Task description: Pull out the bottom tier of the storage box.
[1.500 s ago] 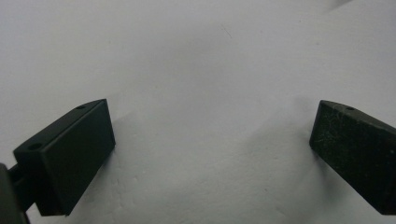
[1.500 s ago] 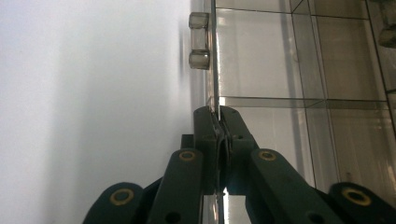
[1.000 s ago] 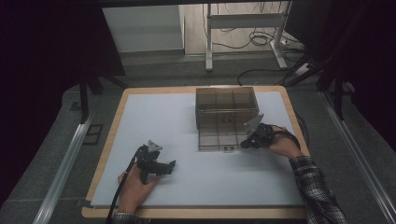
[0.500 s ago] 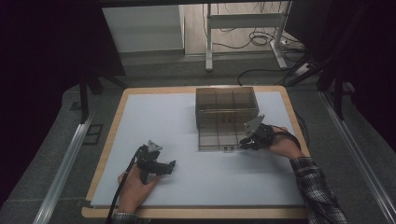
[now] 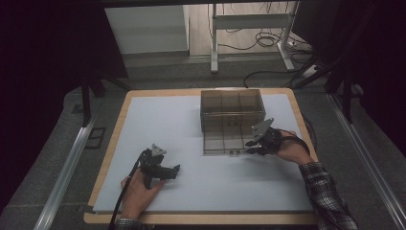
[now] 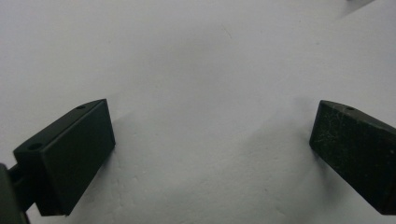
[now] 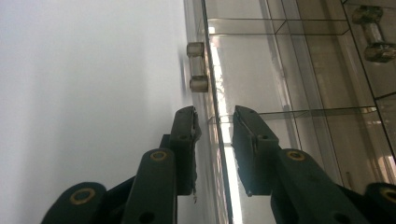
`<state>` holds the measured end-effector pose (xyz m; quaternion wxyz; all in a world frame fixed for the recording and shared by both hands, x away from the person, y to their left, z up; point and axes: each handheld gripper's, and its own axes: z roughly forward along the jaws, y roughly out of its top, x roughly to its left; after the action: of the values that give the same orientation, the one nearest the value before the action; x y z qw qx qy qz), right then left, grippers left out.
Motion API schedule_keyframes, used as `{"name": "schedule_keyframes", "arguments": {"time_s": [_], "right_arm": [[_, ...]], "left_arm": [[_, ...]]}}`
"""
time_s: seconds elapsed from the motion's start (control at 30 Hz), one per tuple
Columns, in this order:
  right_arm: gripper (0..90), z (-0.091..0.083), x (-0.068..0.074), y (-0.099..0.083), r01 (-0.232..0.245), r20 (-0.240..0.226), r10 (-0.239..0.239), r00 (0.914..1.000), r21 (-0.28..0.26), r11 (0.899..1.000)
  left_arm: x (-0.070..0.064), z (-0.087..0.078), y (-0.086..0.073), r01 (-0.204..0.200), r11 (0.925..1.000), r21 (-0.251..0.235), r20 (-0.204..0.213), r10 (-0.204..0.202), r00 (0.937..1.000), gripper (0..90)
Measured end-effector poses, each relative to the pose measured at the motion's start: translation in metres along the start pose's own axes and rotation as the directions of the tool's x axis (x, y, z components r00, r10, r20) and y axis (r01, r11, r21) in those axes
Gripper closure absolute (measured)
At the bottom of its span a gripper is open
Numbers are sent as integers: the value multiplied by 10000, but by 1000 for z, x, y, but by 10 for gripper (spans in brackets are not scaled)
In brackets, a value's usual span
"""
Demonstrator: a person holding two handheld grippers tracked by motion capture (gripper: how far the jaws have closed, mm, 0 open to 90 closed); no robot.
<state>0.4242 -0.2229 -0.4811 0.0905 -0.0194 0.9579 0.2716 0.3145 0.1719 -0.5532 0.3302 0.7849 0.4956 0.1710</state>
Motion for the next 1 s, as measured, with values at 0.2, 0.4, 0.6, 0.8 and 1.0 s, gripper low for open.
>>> {"name": "schedule_keyframes", "arguments": {"time_s": [0.2, 0.4, 0.6, 0.8, 1.0], "right_arm": [[660, -3, 3, 1, -240, 99, 241, 9997, -135, 9996], [623, -8, 7, 3, -427, 290, 437, 9986, -324, 9986], [566, -13, 14, 4, -664, 422, 687, 9967, -547, 9963], [532, -16, 19, 4, -909, 480, 950, 9943, -807, 9926], [482, -17, 27, 3, -1217, 581, 1275, 9901, -951, 9880]], "left_arm": [[0, 0, 0, 0, 10000, 0, -1, 0, 10000, 0], [0, 0, 0, 5, 10000, -3, -1, -5, 10000, 0], [0, 0, 0, 5, 10000, -5, -1, -5, 10000, 0], [0, 0, 0, -27, 10000, 4, 4, 27, 10000, 0], [0, 0, 0, -22, 10000, 6, -5, 22, 10000, 0]]}}
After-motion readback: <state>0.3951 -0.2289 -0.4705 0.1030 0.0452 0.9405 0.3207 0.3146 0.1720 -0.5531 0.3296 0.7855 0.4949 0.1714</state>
